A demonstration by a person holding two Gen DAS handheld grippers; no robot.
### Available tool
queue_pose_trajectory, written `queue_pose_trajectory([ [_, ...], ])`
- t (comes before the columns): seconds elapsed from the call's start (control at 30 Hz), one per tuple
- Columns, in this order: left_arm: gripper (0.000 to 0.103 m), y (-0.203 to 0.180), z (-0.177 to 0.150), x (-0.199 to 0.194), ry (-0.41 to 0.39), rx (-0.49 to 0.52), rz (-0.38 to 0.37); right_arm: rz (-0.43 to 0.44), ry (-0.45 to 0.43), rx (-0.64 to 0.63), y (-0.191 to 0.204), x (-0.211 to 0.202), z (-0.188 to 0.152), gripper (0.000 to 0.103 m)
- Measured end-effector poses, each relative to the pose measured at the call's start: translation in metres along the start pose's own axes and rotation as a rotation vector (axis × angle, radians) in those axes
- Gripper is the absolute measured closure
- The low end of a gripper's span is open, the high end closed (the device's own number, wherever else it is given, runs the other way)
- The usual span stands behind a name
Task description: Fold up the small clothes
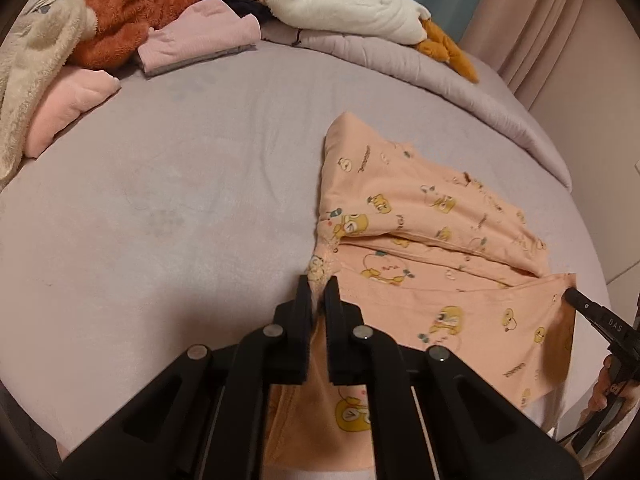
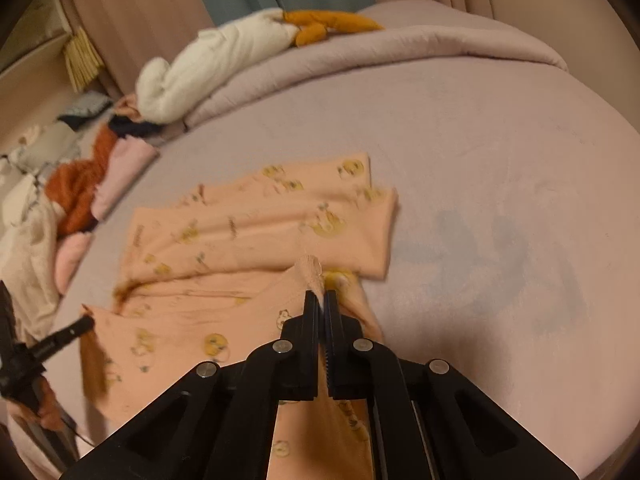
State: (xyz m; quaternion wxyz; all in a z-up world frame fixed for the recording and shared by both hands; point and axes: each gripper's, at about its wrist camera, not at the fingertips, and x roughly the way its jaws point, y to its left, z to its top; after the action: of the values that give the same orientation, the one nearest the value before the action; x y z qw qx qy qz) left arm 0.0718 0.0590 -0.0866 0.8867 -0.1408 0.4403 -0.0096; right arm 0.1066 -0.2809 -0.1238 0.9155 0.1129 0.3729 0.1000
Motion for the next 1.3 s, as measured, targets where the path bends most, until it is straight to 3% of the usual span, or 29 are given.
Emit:
queue_pose_trajectory([
  [0.27, 0.098, -0.006, 0.008, -0.023, -0.053, -0.026, -0.057, 0.012, -0.037, 0.012, -0.001, -0.016, 0.003, 0.099],
  [0.67, 0.098, -0.026, 0.039, -0.039, -0.138, 0.011, -0.059, 0.024, -0.137, 0.011, 0.006, -0.035, 0.028, 0.099],
  [1.3, 0.098, -0.035, 0.104, -0.007, -0.154, 0.015, -0.085, 0.013, -0.209, 0.024, 0.007, -0.015, 0.08, 0.099],
])
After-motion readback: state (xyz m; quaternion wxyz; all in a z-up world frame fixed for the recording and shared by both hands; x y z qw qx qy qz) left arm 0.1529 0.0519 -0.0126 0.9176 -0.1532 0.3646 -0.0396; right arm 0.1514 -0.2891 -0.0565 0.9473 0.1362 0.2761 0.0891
